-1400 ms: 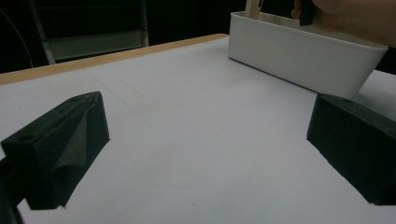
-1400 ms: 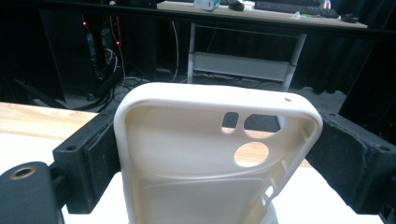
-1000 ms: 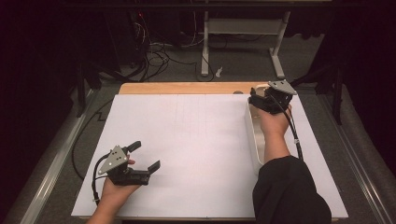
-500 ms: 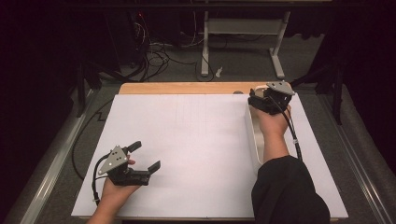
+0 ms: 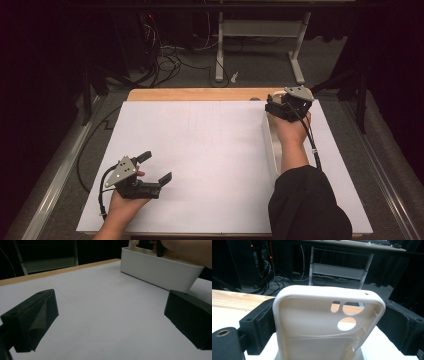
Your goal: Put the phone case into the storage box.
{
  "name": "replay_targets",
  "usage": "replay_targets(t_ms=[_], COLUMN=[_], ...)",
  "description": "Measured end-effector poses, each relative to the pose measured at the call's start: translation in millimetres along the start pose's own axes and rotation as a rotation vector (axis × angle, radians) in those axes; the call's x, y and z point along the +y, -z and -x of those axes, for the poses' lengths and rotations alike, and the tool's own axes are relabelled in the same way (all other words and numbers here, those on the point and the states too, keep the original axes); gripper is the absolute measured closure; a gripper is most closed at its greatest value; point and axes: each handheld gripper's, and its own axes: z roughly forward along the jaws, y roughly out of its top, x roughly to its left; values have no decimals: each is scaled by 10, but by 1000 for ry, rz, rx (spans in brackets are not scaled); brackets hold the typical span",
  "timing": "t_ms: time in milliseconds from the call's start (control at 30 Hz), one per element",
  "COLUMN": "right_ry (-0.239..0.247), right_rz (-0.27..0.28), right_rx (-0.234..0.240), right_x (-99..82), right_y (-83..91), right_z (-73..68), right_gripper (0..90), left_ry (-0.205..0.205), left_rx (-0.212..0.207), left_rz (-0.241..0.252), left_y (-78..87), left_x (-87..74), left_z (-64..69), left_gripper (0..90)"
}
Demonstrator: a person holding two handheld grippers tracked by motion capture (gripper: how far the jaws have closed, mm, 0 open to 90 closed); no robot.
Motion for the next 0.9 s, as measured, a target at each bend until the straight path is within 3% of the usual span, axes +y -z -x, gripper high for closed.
replay_targets(t_ms=[300, 900], right_ry=[11, -22], right_rz=[-4, 3], right_rx=[-28, -65], right_x=[50, 29], right_y=[-29, -103], right_z=[-31, -62], right_gripper=[87, 84], left_ry=[2, 2], left_rx=[1, -5], left_rz=[1, 10], left_y=[5, 22], left_x=[1, 7], left_z=[-5, -6], left_gripper=[3, 2])
